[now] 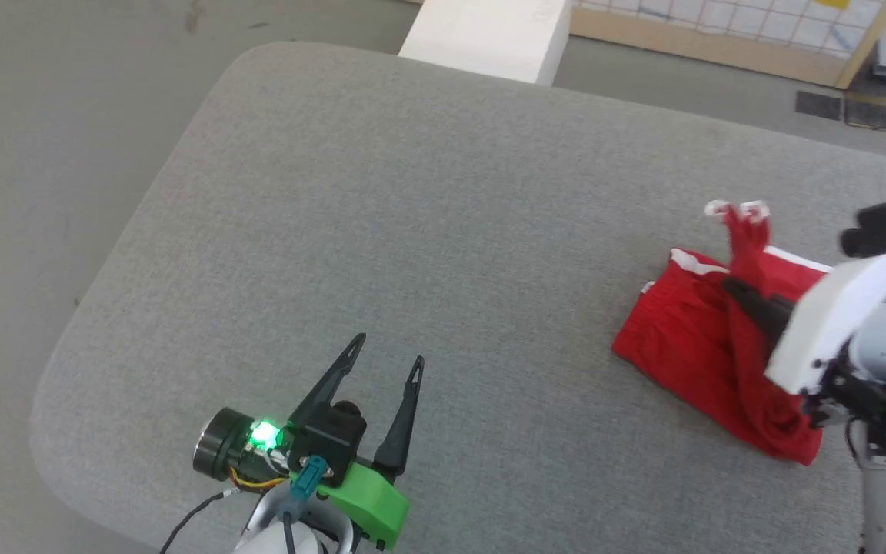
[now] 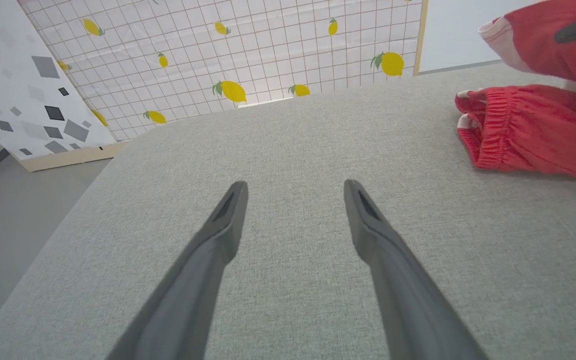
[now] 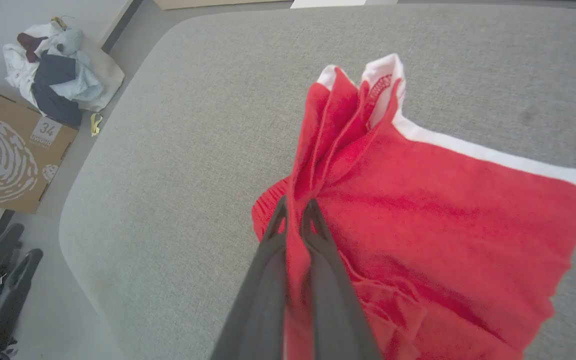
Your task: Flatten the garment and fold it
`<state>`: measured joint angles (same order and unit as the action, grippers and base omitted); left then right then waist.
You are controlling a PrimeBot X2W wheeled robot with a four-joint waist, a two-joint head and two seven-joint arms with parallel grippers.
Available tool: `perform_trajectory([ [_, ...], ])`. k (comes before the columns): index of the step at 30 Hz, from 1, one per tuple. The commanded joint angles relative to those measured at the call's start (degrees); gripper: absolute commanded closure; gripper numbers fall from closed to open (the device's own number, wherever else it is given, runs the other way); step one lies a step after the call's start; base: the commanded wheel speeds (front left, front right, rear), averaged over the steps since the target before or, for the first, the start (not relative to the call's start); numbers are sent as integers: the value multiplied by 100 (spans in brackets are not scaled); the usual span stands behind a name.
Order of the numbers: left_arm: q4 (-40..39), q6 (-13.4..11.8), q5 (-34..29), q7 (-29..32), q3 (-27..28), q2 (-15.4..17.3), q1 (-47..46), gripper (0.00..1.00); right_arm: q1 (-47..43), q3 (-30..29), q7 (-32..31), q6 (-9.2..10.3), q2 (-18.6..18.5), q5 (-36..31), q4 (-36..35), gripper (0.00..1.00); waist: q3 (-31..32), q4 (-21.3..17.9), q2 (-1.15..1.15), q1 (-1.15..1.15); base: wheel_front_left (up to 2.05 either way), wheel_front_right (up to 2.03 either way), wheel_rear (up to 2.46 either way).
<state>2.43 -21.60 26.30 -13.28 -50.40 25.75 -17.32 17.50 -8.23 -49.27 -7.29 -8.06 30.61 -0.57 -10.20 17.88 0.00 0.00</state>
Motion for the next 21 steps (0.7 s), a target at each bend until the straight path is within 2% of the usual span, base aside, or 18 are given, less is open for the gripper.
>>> perform_trajectory([
  [1, 10, -26, 4, -55, 25, -26, 24, 0, 86, 84, -9, -20, 35, -99, 36, 100, -81, 88, 0, 0, 0, 0, 0],
  [12, 87, 15, 8, -113, 58, -149, -45, 0, 305, 514, 305, -20, 284, -479, 746, 100, -334, 294, 0, 0, 0, 0, 0],
  [13, 98, 23, 6, -117, 61, -157, -54, 0, 326, 568, 327, -20, 295, -495, 777, 58, -345, 300, 0, 0, 0, 0, 0],
  [14, 112, 33, 4, -122, 66, -166, -64, 0, 341, 630, 355, -20, 308, -509, 808, 0, -356, 306, 0, 0, 0, 0, 0],
  [21, 217, 79, 7, -140, 119, -162, -122, 0, 331, 1083, 407, -20, 320, -307, 777, 0, -284, 258, 0, 0, 0, 0, 0],
])
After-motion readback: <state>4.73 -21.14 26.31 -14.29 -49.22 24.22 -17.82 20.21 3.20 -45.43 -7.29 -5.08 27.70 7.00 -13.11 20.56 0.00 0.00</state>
